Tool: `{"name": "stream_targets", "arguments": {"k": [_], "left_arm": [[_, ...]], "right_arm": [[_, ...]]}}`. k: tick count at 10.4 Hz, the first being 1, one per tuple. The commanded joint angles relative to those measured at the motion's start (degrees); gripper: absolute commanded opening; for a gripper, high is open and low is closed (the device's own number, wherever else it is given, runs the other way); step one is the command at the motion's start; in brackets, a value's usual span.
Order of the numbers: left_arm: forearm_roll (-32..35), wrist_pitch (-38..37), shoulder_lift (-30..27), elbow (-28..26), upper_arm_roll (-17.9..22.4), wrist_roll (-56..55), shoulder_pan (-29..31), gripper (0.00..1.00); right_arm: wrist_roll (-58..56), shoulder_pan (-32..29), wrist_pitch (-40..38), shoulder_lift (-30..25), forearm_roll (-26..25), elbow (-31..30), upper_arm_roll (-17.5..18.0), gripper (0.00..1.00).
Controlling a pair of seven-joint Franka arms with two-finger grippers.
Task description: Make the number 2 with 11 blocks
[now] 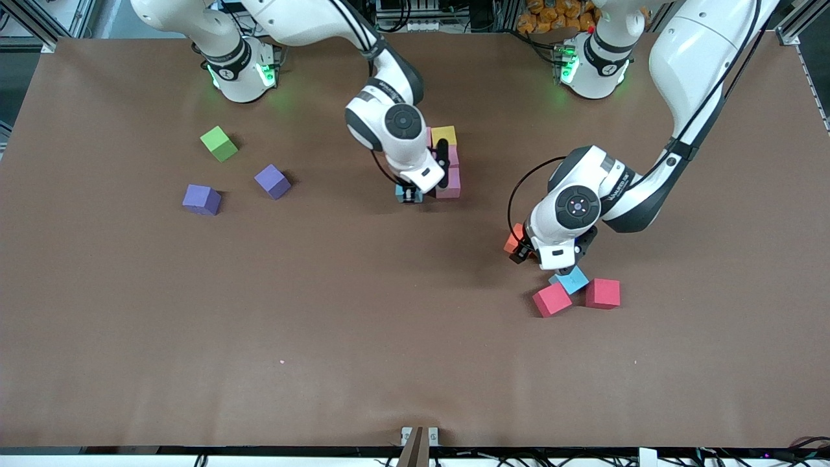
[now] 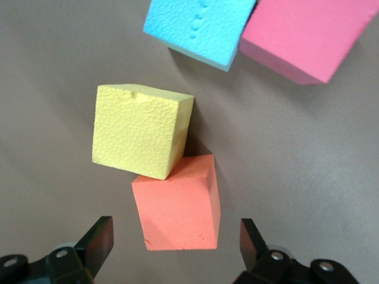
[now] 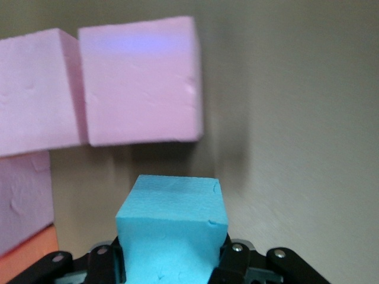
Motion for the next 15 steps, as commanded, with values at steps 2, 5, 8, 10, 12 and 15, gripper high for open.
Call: {"name": "stream_targets", "arguments": {"k": [2,5,8,10,12,15], "left_arm": [[-0.1,4.5,0.3,-1.2,-0.3,-7.8,-0.2,0.98],[0.3,7.8,0.6,-4.6,-0.2,-7.8,0.2,1.0],[1.5,8.1,1.0,-6.4,0.4,-7.9,0.2,1.0],[6.7,8.4,2.8,-6.9,0.8,-8.7,0.6,1.0],[7.9,9.6,2.9,-6.9,1.0,-9.0,0.6,0.83],[7.1,10.4,2.3,-6.5,1.0,-10.4,0.7,0.05]], "right_arm": [[4.1,2.3,-0.1,2.8,-1.6,3.5,-0.7,0.36],[4.2,2.3,-0.1,3.2,-1.7,4.3,-0.7,0.36],[4.2,2.3,-0.1,3.2,-1.7,4.6,-0.7,0.36],[4.2,2.3,-0.1,3.2,-1.6,4.6,-0.7,0.37],[4.1,2.3,-0.1,3.2,-1.6,4.7,-0.7,0.4],[4.1,2.3,-0.1,3.2,-1.6,4.7,-0.7,0.41]]}}
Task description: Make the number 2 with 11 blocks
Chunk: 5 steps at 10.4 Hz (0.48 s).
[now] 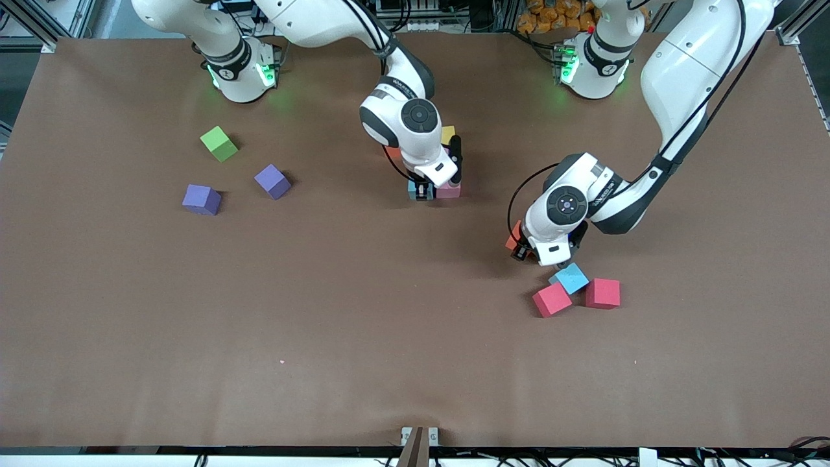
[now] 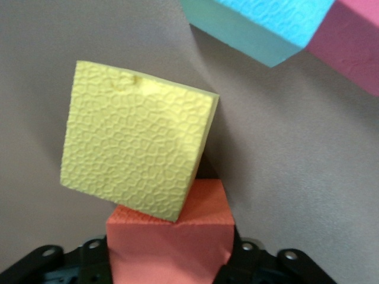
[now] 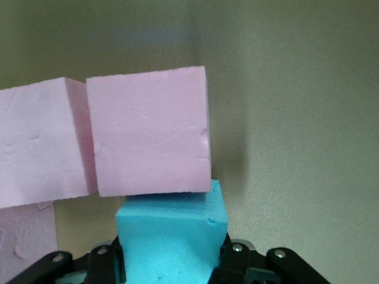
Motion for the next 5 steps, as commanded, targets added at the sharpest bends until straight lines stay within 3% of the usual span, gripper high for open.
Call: {"name": "stream_targets", "arguments": {"k": [1,2,3,5], "left_arm": [[1.0,0.3,-1.1,0.0,-0.6,-3.8,0.3,0.05],[0.9,0.2,-1.8,0.0,-0.8,-4.9,0.2,0.05],[0.8,-0.2,-2.8,-0.1,-2.4,-7.4,0.2,0.05],[0.8,-0.7,-5.3,0.2,-3.7,-9.4,0.2,0.05]], "right_arm": [[1.0,0.6,0.0,1.4,-0.9,1.7,-0.4,0.55],[1.0,0.5,0.0,1.4,-0.9,1.8,-0.4,0.93],[1.0,0.1,0.0,1.3,-0.8,1.8,-0.4,1.0],[0.9,0.1,-0.5,0.6,-0.8,1.9,-0.4,1.0]]}}
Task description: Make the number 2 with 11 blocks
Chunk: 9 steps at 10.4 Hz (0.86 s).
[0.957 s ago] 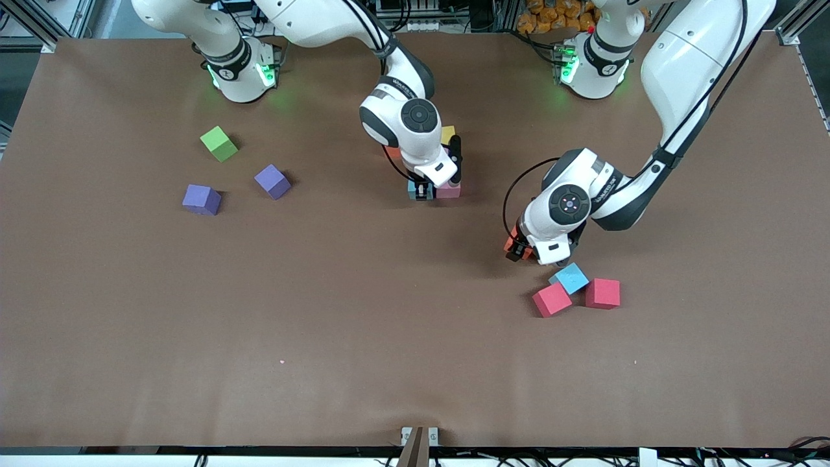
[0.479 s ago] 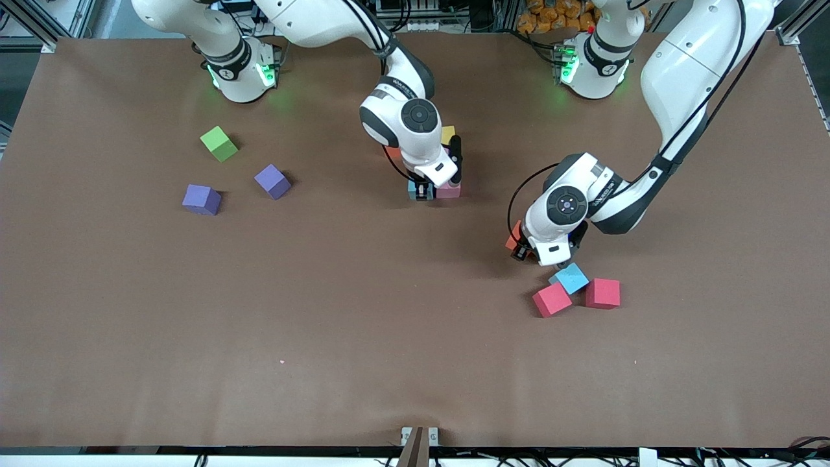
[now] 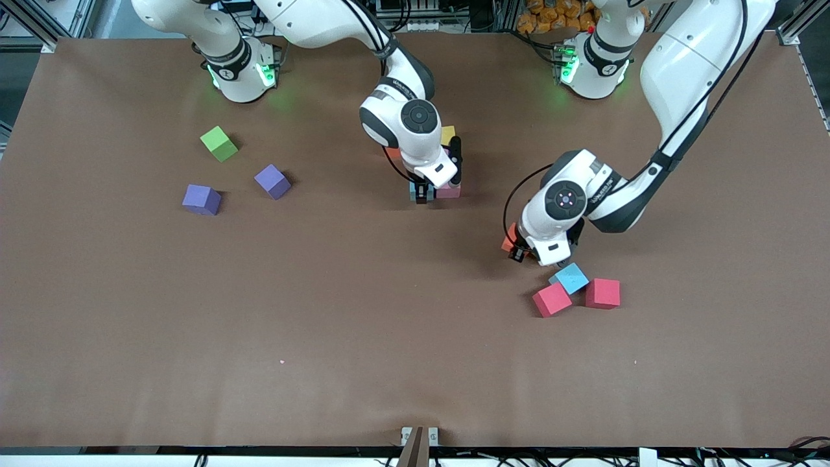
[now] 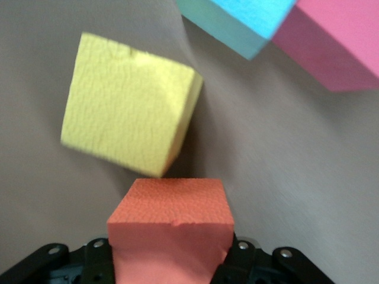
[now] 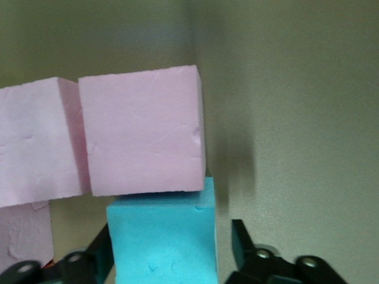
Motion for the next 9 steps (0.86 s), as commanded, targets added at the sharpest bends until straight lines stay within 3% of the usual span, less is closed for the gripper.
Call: {"name": "stream_targets", "arguments": {"k": [1,5,9], "left_arm": [[0.8,-0.8,-3.8,-0.8,-2.1,-3.3,0.4,0.05],[0.5,-0.9,-5.4,-1.0,-3.8,-3.2,0.5,0.06],[-0.8,-0.9,-6.5,-1.0,-6.2,-7.2,0.6,0.06]], "right_arm": [[0.8,-0.1,-0.6,0.3,-0.7,1.6,-0.1,1.0],[0.4,-2.2,-8.7,-6.0,-0.6,1.5,-0.1,1.0],[1.0,-11.6,-14.2,-10.5,0.1,1.6,0.0,1.0]]}}
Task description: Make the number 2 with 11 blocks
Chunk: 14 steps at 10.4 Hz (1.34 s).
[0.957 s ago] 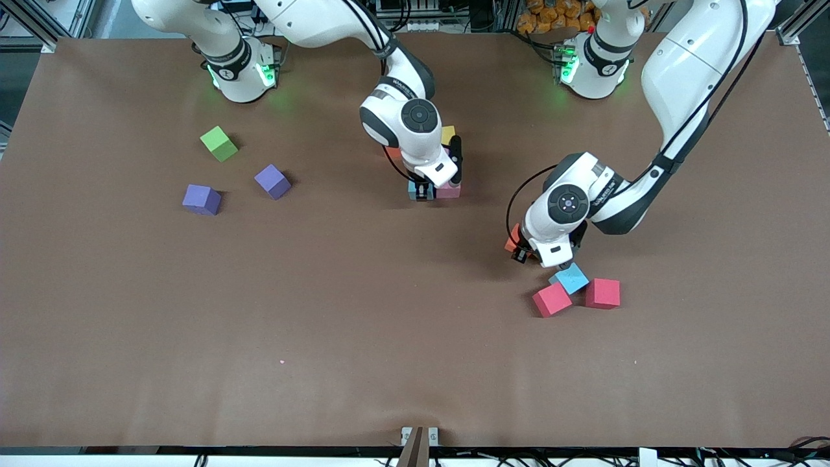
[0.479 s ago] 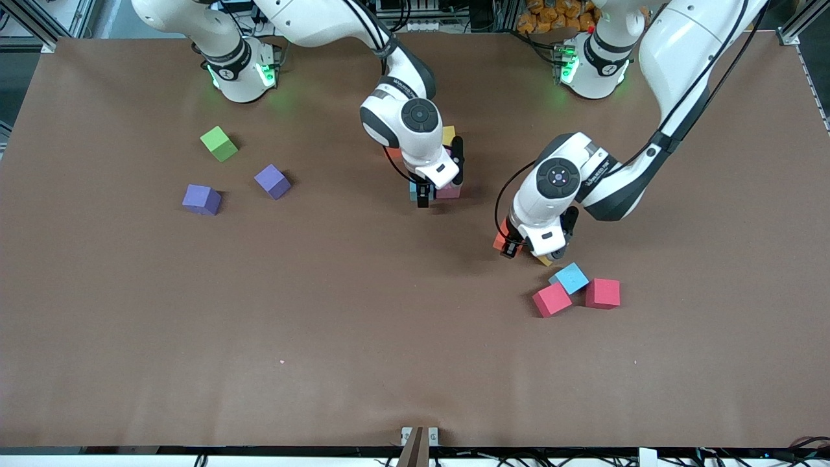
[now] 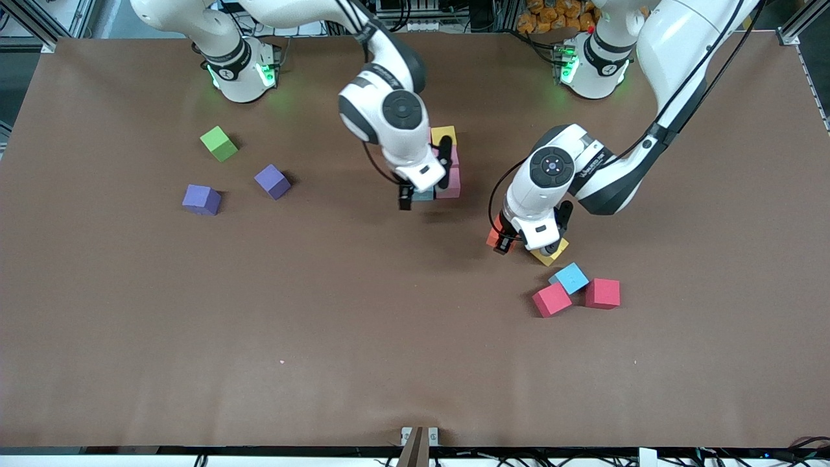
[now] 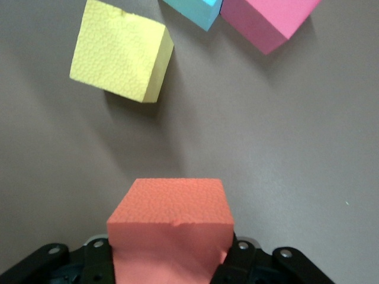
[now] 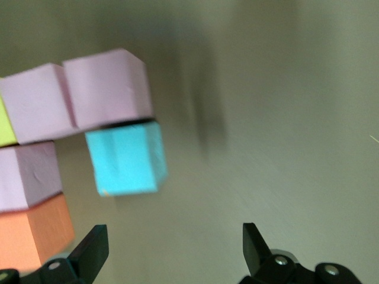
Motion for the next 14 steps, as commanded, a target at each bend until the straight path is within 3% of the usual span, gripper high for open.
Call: {"name": "stream_targets", "arguments": {"k": [1,3,5,7,9,12,14], "left_arm": [[-0.7,-0.6,-2.1,-1.1,-2.7,-4.0,0.6,0.05],[-0.7,-0.6,-1.9,-1.1,-4.4,-7.0,-0.1,0.05],[-0.9,0.0,-1.3,-0.8,-6.9,-10.1,-0.5,0.04],[-0.9,0.1,-0.1,1.3,-8.1,-17.9,-4.5,0.03],[-0.9,0.1,0.9,4.3,-8.1,-26.4,-9.0,0.02],[-0.5,0.2,5.2,10.0,-7.7,-36.5,-16.2,0.02],[-0.2,2.3,6.3,11.4,-3.2,-41.9,-22.5,0.02]], "right_arm": [[0.8,-8.6,-0.9,-1.3,0.2,-1.0,0.7,1.0],[1.0,-18.0,-3.2,-1.6,0.1,-1.2,0.7,1.0],[4.5,-23.6,-5.1,-2.5,-0.5,-2.4,0.5,1.0],[11.7,-26.4,-5.9,-4.3,-0.9,-7.7,-3.0,1.0],[20.9,-28.6,-5.4,-7.1,-0.9,-13.9,-5.5,1.0],[41.8,-32.8,-5.9,-9.4,-0.9,-18.4,-5.6,1.0],[43.6,-40.0,-4.7,-9.4,-0.8,-21.8,-5.5,1.0]]}}
